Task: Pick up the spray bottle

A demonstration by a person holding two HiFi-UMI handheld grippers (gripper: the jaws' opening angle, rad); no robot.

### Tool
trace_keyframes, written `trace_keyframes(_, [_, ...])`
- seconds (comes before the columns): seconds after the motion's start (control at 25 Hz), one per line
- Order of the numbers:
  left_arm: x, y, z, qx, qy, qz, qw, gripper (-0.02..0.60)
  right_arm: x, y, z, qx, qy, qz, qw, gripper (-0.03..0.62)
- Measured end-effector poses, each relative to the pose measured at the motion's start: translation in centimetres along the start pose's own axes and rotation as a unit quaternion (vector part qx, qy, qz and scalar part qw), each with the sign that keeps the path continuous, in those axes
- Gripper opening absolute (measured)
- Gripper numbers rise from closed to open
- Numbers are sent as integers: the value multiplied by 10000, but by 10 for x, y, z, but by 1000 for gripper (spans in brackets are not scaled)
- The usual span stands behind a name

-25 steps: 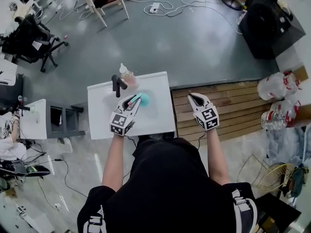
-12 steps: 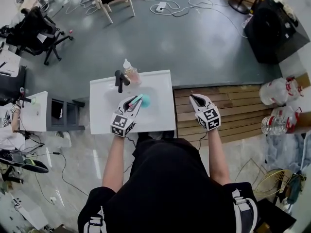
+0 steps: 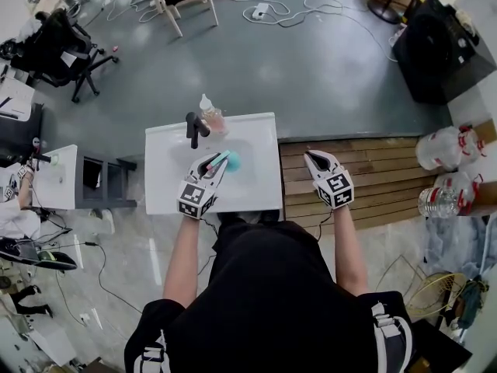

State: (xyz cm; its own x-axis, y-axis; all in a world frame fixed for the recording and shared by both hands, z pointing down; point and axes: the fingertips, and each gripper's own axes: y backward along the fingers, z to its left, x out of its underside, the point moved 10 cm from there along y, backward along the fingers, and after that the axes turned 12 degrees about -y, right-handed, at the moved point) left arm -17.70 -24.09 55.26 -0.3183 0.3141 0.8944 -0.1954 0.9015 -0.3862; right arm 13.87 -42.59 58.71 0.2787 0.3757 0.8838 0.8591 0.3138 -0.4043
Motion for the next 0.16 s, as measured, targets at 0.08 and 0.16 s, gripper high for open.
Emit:
trace_keyframes(0.08, [2, 0, 3, 26, -27, 4, 10000, 98, -1, -4, 2, 7, 23, 11, 10000, 17])
trace_keyframes(0.16, [4, 0, 7, 45, -54, 13, 10000, 98, -3, -9, 4, 12, 38, -9, 10000, 15])
